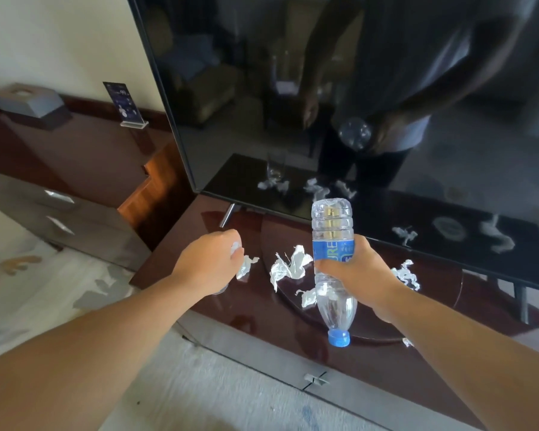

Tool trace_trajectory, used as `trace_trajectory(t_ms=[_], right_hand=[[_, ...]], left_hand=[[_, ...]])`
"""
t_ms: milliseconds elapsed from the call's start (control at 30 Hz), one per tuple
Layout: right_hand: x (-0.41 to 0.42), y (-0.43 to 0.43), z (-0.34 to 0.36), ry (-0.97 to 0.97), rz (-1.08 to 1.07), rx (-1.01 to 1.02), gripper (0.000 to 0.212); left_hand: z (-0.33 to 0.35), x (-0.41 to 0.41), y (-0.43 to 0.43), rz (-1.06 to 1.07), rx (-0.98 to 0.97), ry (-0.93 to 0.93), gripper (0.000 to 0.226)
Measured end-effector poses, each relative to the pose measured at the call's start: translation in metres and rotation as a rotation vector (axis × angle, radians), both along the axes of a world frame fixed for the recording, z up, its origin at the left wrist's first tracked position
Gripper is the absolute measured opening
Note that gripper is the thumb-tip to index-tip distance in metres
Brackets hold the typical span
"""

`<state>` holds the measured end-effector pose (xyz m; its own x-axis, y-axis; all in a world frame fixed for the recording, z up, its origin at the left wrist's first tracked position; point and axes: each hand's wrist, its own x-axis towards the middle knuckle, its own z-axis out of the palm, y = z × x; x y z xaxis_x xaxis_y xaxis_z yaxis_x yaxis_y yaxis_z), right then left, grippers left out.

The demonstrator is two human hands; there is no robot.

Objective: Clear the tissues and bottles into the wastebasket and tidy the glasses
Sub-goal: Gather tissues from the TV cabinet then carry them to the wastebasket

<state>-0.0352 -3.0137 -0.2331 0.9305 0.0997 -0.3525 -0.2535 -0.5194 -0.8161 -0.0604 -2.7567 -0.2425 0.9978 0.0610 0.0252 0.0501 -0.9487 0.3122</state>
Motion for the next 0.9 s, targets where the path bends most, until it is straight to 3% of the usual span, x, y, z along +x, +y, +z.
trace_trajectory(t_ms=[467, 733, 900], right_hand=[[-0.023, 0.003, 0.023, -0.019, -0.021, -0.046, 0.045], [0.000, -0.021, 0.018, -0.002, 0.105, -0.002, 0.042], [0.018, -0.044, 0.008, 0.018, 0.204, 0.013, 0.043]], left_hand=[[-0.009, -0.021, -0.006, 0.023, -0.085, 0.012, 0.015], [-0.031, -0.025, -0.040, 0.144, 0.116, 0.067, 0.017], [-0.054, -0.026, -0.064, 0.322, -0.056, 0.070, 0.022]])
